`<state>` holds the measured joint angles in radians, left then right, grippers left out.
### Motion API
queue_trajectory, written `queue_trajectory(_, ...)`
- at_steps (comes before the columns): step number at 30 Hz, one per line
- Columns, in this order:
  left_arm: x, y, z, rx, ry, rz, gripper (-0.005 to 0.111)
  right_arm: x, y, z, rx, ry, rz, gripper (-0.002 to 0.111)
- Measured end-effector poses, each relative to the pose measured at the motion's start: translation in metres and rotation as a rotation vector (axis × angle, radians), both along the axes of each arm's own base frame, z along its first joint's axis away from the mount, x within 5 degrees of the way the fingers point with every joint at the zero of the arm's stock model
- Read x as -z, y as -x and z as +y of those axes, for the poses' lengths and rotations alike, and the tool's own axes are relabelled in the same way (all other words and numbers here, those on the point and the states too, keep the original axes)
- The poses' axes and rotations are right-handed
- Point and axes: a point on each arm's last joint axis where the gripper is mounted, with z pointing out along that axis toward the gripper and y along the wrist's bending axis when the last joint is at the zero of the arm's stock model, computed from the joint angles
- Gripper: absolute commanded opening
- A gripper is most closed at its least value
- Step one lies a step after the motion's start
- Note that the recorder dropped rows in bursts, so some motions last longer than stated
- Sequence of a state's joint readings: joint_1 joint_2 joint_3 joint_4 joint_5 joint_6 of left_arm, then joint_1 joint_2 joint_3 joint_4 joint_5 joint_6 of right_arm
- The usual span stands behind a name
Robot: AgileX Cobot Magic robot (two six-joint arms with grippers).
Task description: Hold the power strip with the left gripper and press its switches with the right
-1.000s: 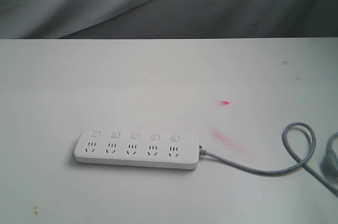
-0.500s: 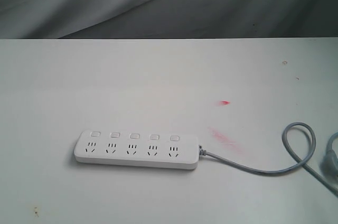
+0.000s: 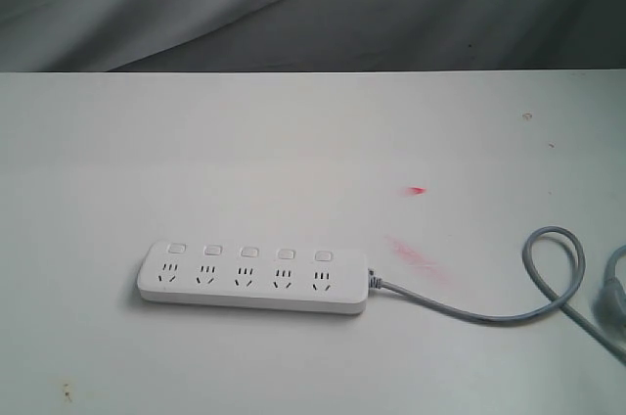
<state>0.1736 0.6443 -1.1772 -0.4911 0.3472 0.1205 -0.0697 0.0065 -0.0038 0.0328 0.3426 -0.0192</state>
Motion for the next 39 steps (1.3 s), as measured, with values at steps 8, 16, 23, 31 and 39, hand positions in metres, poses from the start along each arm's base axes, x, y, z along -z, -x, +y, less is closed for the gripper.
queue_trajectory(8, 0.004, -0.001, 0.003, -0.028, 0.039, 0.044, 0.0, 0.0, 0.0, 0.0, 0.0, 0.0, 0.0, 0.0)
queue_trajectory(16, 0.072, -0.002, 0.009, -0.127, -0.089, 0.203, 0.0, 0.0, 0.0, 0.0, 0.0, 0.0, 0.0, 0.0)
queue_trajectory(23, 0.154, 0.0, 0.004, -0.07, -0.206, 0.251, 0.0, 0.0, 0.0, 0.0, 0.0, 0.0, 0.0, 0.0)
queue_trajectory(31, 0.241, 0.011, -0.001, 0.004, -0.296, 0.273, 0.0, 0.0, 0.0, 0.0, 0.0, 0.0, 0.0, 0.0)
queue_trajectory(39, 0.285, 0.022, -0.001, -0.016, -0.365, 0.225, 0.0, 0.0, 0.0, 0.0, 0.0, 0.0, 0.0, 0.0)
